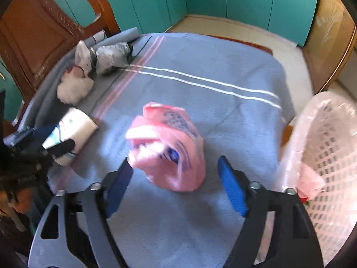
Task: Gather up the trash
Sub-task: 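Grasp the small pink bag with the right gripper while the left gripper holds the cup, then carry paper cup and pink bag into the white basket with both grippers and release, then move both grippers away from the basket toward the chair seat, then grasp the white tissue bundle with the red band with the left gripper, then grasp the clear plastic bag with the right gripper while the left gripper holds the tissue bundle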
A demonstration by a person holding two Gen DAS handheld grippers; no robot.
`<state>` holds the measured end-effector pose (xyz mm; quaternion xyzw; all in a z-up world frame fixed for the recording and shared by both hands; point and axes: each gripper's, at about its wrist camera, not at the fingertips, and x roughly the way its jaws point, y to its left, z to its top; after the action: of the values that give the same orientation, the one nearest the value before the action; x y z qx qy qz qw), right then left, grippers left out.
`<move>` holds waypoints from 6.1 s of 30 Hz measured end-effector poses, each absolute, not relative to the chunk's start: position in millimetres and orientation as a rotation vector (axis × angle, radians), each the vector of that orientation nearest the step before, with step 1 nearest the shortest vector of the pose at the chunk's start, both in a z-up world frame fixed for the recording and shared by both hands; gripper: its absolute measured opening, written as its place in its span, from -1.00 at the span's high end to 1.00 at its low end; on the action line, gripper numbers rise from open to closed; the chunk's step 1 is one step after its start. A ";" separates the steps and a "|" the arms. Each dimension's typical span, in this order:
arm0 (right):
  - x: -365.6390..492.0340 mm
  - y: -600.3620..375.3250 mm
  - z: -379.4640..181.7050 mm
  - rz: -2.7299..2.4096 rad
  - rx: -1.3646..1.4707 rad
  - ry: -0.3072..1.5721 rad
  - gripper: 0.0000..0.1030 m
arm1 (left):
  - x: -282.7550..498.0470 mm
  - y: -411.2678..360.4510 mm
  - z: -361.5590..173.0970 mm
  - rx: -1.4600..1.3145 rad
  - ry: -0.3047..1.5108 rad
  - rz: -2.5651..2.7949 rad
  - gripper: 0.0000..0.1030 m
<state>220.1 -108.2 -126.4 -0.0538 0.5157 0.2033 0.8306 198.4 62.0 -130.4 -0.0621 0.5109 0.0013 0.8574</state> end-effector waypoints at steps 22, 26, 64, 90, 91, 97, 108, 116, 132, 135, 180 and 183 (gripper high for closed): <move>213.2 -97.6 -110.3 0.464 -0.080 0.949 -0.11 | 191.5 38.9 -94.2 -0.121 0.933 -0.014 -0.39; 210.2 -107.0 -106.3 0.435 -0.105 0.943 -0.11 | 191.7 25.6 -90.7 -0.100 0.922 -0.021 -0.40; 166.6 -407.7 -81.9 0.131 0.211 0.607 -0.11 | 236.5 -274.4 -83.7 0.189 0.875 -0.358 -0.40; 181.2 -387.4 -90.3 0.116 0.137 0.684 -0.14 | 228.7 -273.6 -95.4 0.207 0.880 -0.385 -0.59; 181.3 -386.7 -90.7 0.118 0.135 0.687 -0.15 | 228.7 -272.6 -95.3 0.202 0.880 -0.385 -0.61; 183.1 -382.3 -91.8 0.112 0.123 0.692 -0.44 | 228.4 -246.6 -86.5 0.176 0.842 -0.311 -0.64; 195.9 -357.0 -95.3 0.119 0.059 0.715 -0.57 | 253.8 -68.2 -93.0 0.168 0.838 0.287 -0.50; 207.7 -330.1 -93.1 0.159 0.044 0.710 -0.58 | 285.7 24.0 -105.1 0.208 0.924 0.512 -0.29; 226.0 -274.2 -87.7 0.271 0.026 0.692 -0.58 | 259.9 35.3 -113.9 0.169 0.961 0.392 0.79; 227.3 -268.1 -85.3 0.322 0.058 0.690 -0.58 | 238.5 25.0 -104.3 0.152 0.937 0.341 0.79; 223.7 -153.7 -93.8 0.627 0.008 0.793 -0.67 | 188.3 17.0 -128.9 -0.101 1.008 0.126 0.41; 224.5 -135.5 -92.4 0.634 -0.019 0.784 -0.78 | 178.4 22.4 -124.5 -0.074 0.980 0.145 0.46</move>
<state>224.5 -135.5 -92.4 -0.0093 0.3756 0.3039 0.8755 178.4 22.4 -124.5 -0.0356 0.4700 0.0693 0.8792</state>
